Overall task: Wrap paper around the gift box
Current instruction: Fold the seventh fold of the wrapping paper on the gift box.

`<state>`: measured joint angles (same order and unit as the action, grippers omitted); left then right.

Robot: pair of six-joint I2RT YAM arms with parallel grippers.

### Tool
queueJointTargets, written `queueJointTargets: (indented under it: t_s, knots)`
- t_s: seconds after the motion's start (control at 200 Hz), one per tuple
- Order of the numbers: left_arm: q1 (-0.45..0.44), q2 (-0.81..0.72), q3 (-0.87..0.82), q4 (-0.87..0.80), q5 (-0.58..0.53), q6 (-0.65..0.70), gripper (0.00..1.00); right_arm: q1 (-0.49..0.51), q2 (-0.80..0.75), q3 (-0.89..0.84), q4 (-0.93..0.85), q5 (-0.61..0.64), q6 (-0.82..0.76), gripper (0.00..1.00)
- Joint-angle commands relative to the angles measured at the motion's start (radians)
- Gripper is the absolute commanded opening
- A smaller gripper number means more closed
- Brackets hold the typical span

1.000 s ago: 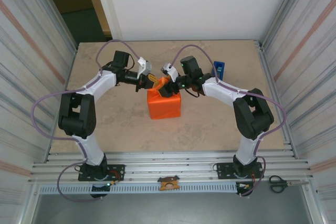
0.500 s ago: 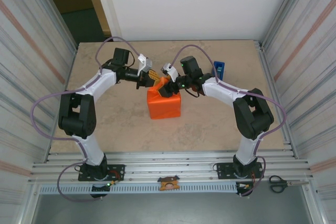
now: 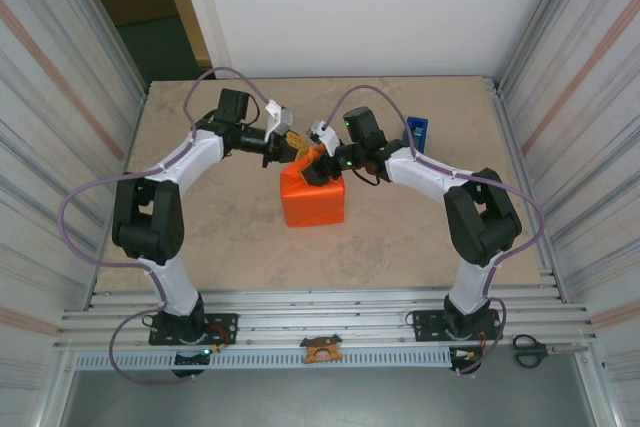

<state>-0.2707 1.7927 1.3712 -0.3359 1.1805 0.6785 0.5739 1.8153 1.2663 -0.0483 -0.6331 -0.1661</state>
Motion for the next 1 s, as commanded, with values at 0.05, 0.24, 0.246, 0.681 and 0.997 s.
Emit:
queueJointTargets:
  t_s: [0.05, 0.24, 0.246, 0.681, 0.997]
  knots:
    - [0.005, -0.125, -0.056, 0.209, -0.091, -0.252, 0.36, 0.004, 0.027, -0.004, -0.093, 0.008, -0.03, 0.7]
    - [0.03, -0.257, -0.194, 0.251, -0.344, -0.607, 0.47, 0.002, 0.021, 0.01, -0.09, 0.005, -0.03, 0.7]
    - [0.03, -0.261, -0.196, 0.248, -0.35, -0.611, 0.47, 0.002, 0.021, 0.01, -0.09, 0.005, -0.03, 0.7]
    - [0.002, -0.418, -0.444, 0.104, -0.54, -0.952, 0.63, 0.004, 0.019, 0.005, -0.09, 0.003, -0.028, 0.7]
    - [-0.047, -0.351, -0.414, 0.056, -0.547, -0.941, 0.55, 0.003, 0.006, 0.012, -0.078, -0.008, -0.013, 0.7]
